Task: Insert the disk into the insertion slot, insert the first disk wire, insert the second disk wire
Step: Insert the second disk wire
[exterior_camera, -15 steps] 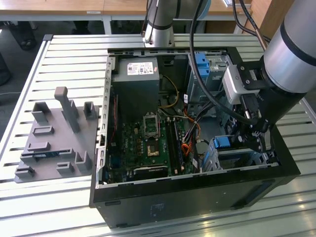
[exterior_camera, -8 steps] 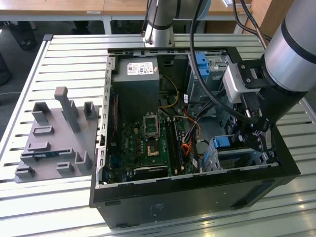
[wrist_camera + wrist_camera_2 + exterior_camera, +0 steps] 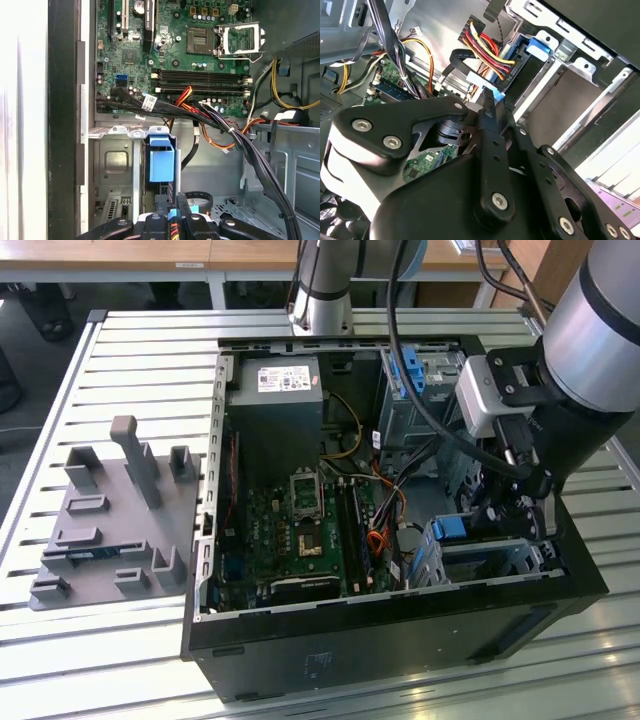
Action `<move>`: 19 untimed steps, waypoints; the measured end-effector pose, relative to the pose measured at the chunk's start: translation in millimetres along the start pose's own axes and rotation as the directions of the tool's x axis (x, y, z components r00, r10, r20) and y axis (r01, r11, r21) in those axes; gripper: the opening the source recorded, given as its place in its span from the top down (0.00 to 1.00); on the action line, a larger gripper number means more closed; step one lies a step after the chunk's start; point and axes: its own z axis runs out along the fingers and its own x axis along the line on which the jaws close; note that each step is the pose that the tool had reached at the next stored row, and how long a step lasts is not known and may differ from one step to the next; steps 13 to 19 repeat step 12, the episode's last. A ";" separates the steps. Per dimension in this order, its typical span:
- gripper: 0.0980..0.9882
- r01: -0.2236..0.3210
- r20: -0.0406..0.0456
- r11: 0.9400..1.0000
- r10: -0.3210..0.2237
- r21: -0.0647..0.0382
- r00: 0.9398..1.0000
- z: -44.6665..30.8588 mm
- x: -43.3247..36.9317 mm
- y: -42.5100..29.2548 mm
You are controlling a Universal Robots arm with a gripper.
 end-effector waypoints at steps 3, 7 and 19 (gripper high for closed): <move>0.95 0.000 -0.001 1.000 0.000 0.000 1.000 -4.0 -0.5 -0.1; 0.99 0.000 -0.001 1.000 0.000 0.000 1.000 -6.4 -0.9 -0.2; 0.99 0.000 -0.001 1.000 0.000 0.000 1.000 -8.5 -1.2 -0.3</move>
